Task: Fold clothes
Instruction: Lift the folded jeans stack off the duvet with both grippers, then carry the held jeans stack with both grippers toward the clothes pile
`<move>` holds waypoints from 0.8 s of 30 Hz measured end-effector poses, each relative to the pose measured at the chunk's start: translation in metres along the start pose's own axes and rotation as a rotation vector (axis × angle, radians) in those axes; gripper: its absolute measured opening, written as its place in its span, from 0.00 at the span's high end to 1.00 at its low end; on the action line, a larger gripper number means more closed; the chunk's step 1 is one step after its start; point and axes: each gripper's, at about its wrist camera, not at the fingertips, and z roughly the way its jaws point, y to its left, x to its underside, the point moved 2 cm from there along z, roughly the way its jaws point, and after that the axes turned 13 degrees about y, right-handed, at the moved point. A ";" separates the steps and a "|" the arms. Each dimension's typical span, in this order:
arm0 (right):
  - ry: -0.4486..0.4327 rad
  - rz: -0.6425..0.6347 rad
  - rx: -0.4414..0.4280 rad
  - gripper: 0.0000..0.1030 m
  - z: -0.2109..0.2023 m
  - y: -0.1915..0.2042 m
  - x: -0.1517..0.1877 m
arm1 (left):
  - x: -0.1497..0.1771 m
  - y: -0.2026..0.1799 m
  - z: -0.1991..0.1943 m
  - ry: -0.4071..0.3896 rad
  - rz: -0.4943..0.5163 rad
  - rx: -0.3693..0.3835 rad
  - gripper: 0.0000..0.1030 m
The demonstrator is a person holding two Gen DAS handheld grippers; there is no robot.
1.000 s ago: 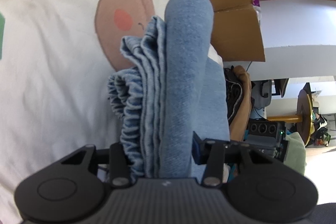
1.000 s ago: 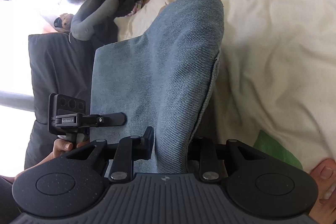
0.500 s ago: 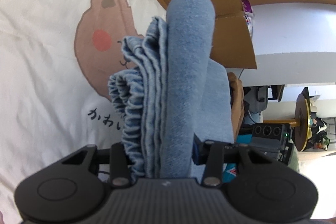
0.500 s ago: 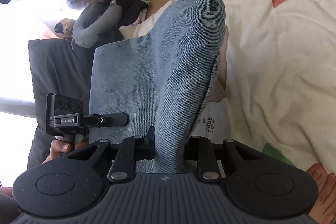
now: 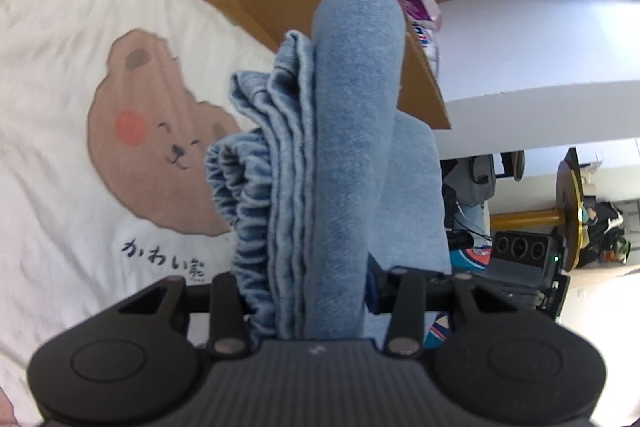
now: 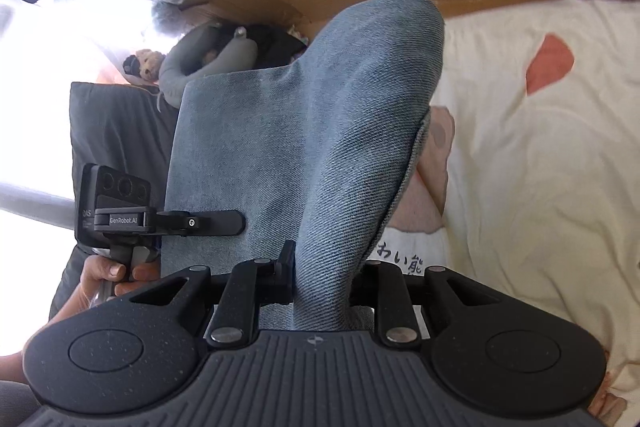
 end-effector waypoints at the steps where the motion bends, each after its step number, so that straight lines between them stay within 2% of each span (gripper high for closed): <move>1: -0.010 0.000 0.000 0.79 -0.006 0.002 0.001 | -0.002 -0.007 -0.001 0.002 0.006 -0.003 0.57; 12: -0.116 -0.016 0.009 0.81 -0.072 0.015 0.008 | -0.009 -0.075 -0.004 0.015 0.063 -0.048 0.57; 18: -0.178 0.012 0.020 0.81 -0.110 0.015 0.011 | -0.019 -0.127 0.012 0.047 0.140 -0.097 0.58; 24: -0.216 0.020 0.074 0.81 -0.151 0.008 0.017 | -0.021 -0.153 0.041 0.066 0.135 -0.076 0.58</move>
